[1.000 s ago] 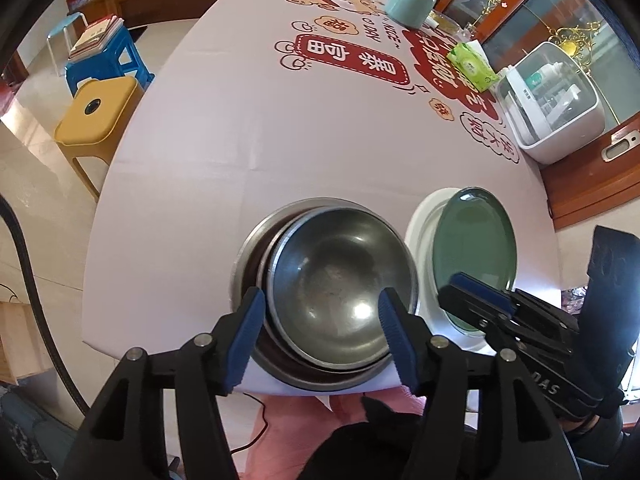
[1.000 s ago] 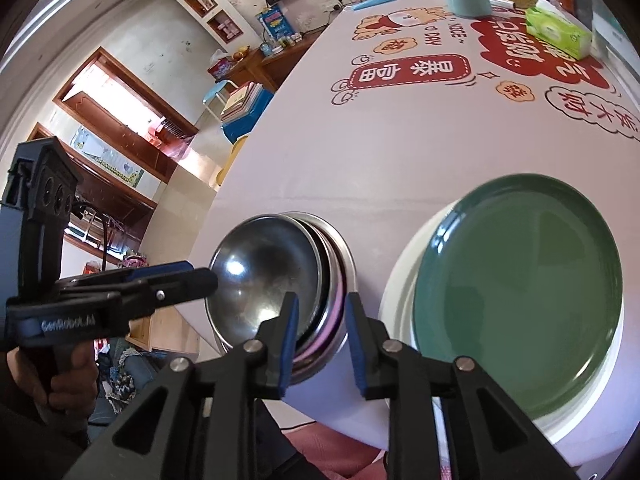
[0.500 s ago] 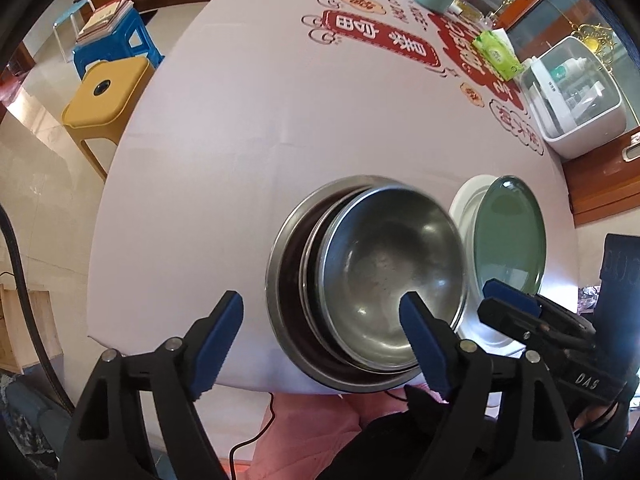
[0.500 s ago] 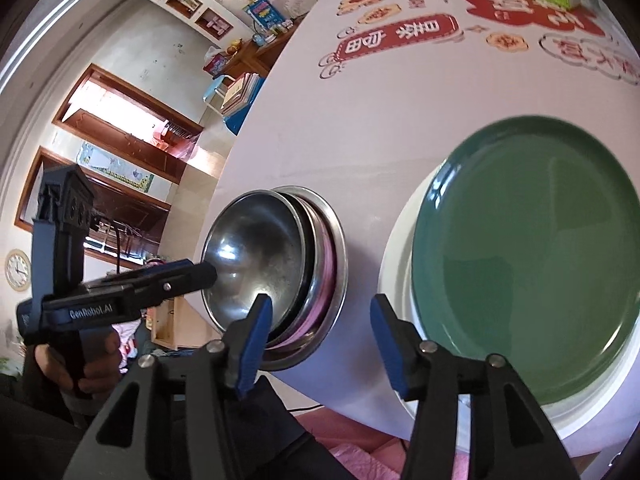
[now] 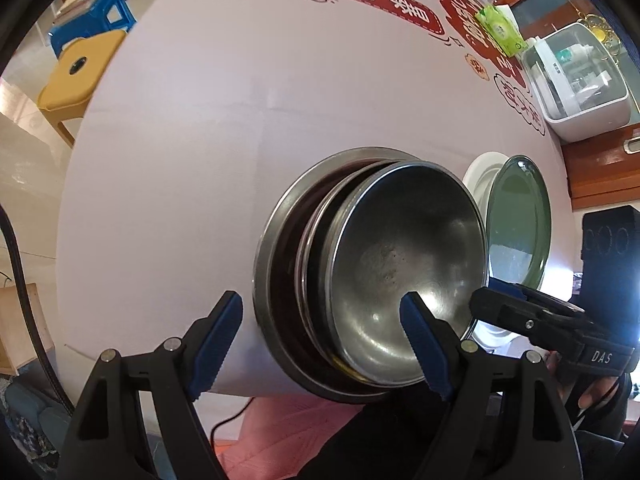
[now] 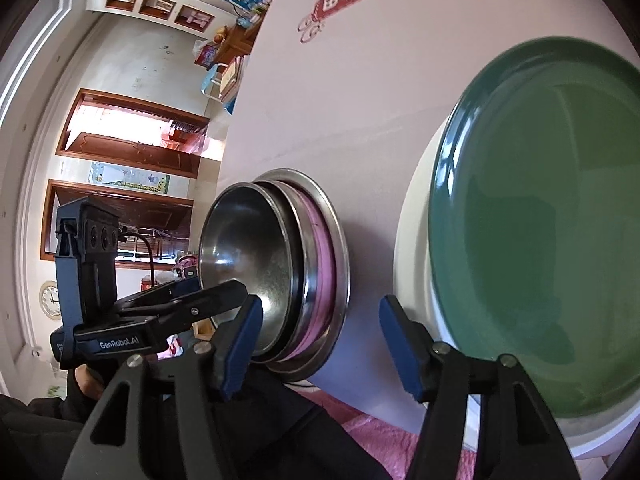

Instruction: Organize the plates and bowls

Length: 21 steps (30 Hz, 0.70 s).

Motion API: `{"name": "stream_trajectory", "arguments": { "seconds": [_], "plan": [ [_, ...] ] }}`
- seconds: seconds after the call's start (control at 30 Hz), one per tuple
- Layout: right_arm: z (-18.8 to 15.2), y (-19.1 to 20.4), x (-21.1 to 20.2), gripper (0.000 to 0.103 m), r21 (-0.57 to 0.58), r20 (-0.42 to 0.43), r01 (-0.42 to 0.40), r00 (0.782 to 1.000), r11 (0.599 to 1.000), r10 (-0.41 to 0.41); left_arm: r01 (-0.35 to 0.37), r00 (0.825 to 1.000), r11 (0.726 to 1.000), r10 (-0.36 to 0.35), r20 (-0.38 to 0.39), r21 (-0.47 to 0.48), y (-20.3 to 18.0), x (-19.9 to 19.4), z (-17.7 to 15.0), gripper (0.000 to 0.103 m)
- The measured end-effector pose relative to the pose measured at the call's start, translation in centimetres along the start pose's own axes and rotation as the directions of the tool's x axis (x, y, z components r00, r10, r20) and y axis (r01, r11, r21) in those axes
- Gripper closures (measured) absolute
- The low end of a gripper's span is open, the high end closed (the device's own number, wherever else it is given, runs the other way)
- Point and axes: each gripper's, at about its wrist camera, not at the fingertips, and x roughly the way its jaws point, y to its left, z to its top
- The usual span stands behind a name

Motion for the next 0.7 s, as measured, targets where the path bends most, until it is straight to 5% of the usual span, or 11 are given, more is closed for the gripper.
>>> {"name": "stream_trajectory", "arguments": {
  "seconds": [0.43,0.7],
  "plan": [
    [1.9,1.3,2.3,0.043,0.000,-0.069,0.018,0.997,1.000,-0.018,0.058,0.990,0.998,-0.055,-0.128,0.018,-0.2,2.4,0.5,0.029],
    [2.3,2.0,3.3,0.063,-0.007,-0.097,0.025,0.995,1.000,-0.026,0.024,0.993,1.000,-0.026,-0.116,-0.016,0.6,2.2,0.7,0.051]
  ]
}}
